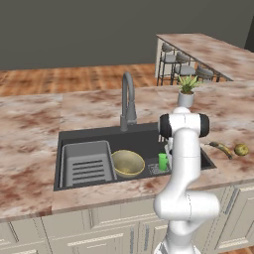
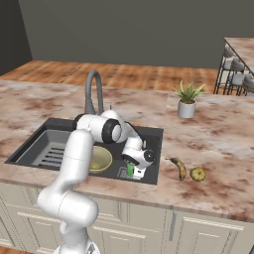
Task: Remove the squash and banana from the sink. Then move the bowl and cup from the counter to the sink for washing.
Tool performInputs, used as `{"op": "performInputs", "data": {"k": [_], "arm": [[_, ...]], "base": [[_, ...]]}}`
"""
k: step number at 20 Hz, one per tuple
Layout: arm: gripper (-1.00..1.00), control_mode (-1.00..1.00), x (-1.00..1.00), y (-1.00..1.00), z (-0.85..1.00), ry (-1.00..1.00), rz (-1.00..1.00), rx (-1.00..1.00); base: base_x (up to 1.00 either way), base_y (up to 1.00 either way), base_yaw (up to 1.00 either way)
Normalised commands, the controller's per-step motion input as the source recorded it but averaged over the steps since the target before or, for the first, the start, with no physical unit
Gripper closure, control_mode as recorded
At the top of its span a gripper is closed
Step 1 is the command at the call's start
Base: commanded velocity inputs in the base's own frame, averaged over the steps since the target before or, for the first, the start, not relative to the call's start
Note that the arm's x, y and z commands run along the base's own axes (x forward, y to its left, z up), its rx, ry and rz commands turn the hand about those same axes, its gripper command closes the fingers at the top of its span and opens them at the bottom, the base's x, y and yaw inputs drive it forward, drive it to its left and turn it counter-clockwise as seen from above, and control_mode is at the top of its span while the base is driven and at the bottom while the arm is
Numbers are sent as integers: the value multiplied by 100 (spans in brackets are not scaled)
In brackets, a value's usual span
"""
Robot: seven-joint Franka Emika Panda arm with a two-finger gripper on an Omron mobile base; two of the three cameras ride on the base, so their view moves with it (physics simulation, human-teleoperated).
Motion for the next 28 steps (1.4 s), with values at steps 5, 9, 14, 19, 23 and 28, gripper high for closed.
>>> {"op": "performInputs", "data": {"k": [5, 9, 14, 19, 23, 28], "arm": [[-100, -100, -2, 2, -23, -4, 0, -1], [-100, -100, -1, 3, -21, -2, 0, -2], [-100, -100, 0, 3, -15, -1, 0, -3], [-100, -100, -3, 0, -4, -2, 0, -1], [-100, -100, -5, 3, 0, 0, 1, -1], [-100, -100, -11, 9, 1, -2, 3, 0]], "base": [[0, 0, 0], [0, 0, 0], [0, 0, 0], [0, 0, 0], [0, 0, 0], [0, 0, 0]]}}
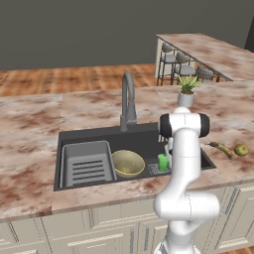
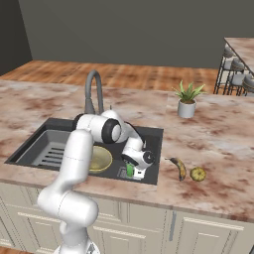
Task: Remove the squash and banana from the sink. Then move the bowl and cup from the counter to the sink for washing.
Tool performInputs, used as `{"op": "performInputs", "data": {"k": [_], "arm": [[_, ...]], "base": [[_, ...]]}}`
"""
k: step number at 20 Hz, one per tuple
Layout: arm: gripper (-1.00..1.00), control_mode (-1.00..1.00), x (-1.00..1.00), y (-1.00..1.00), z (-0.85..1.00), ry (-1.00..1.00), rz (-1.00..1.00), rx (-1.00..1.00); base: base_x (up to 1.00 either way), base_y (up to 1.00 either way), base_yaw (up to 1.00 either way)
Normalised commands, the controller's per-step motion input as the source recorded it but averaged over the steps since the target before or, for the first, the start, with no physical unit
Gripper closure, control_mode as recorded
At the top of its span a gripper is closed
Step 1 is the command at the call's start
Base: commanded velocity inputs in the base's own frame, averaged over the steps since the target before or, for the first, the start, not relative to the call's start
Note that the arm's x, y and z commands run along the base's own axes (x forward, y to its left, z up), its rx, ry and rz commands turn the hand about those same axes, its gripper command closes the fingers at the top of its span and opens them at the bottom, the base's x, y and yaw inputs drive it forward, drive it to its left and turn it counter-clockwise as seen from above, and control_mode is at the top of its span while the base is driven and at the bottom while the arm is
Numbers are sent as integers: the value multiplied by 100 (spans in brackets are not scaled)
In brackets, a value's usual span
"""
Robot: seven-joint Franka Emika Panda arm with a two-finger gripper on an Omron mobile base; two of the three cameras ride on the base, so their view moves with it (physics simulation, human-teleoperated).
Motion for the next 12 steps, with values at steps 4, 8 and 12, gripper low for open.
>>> {"op": "performInputs", "data": {"k": [4, 8, 12], "arm": [[-100, -100, -14, 11, 7, -5, 5, 0], [-100, -100, -8, 7, 22, -6, 5, 0], [-100, -100, -9, 3, 29, -3, 3, -2]], "base": [[0, 0, 0], [0, 0, 0], [0, 0, 0]]}}
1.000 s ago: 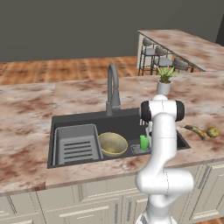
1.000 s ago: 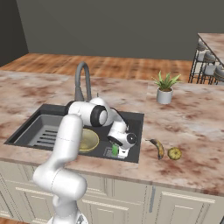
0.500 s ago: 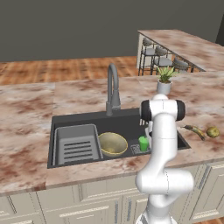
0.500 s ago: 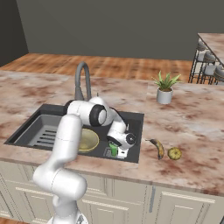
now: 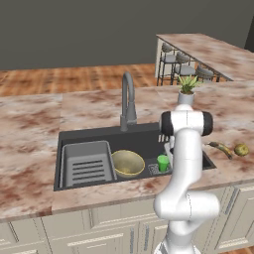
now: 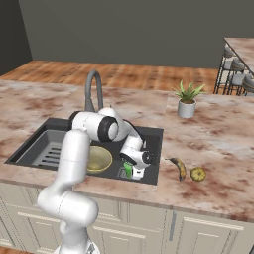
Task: Remove the squash and banana from the sink. Then move the bowl and cup from the counter to the sink for washing.
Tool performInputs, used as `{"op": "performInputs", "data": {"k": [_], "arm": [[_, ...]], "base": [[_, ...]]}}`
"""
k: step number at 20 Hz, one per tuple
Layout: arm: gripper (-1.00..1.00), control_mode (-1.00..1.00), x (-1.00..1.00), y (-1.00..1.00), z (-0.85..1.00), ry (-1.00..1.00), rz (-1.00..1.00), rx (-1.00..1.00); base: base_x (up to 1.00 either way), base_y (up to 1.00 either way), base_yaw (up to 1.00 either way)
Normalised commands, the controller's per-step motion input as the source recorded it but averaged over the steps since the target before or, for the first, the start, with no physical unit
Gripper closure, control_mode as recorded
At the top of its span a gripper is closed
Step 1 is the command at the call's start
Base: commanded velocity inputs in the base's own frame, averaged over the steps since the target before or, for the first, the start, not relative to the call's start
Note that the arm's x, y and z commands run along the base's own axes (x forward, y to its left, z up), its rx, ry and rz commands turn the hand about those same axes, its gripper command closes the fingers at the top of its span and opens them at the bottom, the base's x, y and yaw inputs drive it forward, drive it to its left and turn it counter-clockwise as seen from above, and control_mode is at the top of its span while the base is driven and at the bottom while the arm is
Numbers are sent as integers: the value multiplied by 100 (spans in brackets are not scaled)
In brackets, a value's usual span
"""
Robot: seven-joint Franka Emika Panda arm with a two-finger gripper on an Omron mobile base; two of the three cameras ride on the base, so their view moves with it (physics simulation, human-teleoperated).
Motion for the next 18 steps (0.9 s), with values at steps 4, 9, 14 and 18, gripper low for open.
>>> {"op": "performInputs", "data": {"k": [4, 9, 14, 18], "arm": [[-100, -100, -12, 1, 34, 0, 1, -4], [-100, -100, -15, 0, 37, 0, 0, -5], [-100, -100, -13, 0, 39, 0, 0, -6], [-100, -100, -8, 0, 42, 0, 0, -4]], "base": [[0, 0, 0], [0, 0, 0], [0, 0, 0], [0, 0, 0]]}}
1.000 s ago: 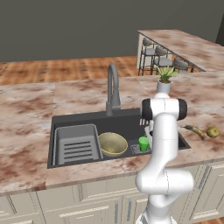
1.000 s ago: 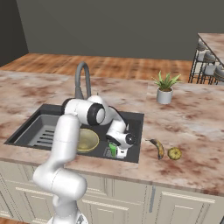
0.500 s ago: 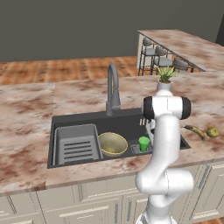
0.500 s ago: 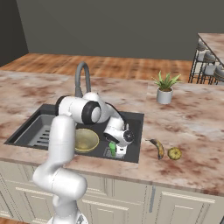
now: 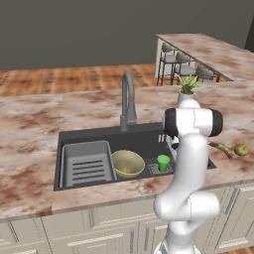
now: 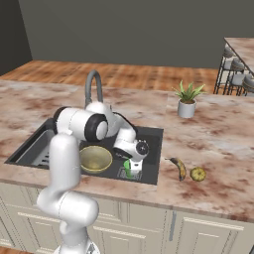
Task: Remove the squash and banana from the sink. Then move the bowl and cup from the counter to the sink for washing.
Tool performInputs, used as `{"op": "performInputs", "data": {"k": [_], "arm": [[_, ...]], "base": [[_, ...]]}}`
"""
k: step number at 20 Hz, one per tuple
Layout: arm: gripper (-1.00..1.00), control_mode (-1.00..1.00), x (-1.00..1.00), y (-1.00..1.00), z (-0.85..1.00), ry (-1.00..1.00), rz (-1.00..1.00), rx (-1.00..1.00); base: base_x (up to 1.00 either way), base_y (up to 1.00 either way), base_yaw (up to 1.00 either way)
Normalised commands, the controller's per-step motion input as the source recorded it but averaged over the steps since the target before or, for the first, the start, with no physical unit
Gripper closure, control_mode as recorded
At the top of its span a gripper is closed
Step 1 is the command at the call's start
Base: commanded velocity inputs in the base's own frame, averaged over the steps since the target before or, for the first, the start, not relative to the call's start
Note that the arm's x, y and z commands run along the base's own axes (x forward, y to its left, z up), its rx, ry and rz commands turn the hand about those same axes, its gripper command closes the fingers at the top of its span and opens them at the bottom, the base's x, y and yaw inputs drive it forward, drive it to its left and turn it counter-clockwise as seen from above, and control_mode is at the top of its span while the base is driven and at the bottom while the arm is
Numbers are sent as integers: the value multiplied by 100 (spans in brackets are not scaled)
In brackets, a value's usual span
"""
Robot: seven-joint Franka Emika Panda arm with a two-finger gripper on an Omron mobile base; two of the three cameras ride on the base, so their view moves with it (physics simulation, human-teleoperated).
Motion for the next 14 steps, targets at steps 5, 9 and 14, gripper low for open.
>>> {"op": "performInputs", "data": {"k": [5, 9, 14], "arm": [[-100, -100, -8, 0, 45, 0, 0, -2], [-100, -100, -12, 0, 45, 0, 0, -1], [-100, -100, -16, -2, 46, 0, 0, -1]], "base": [[0, 0, 0], [0, 0, 0], [0, 0, 0]]}}
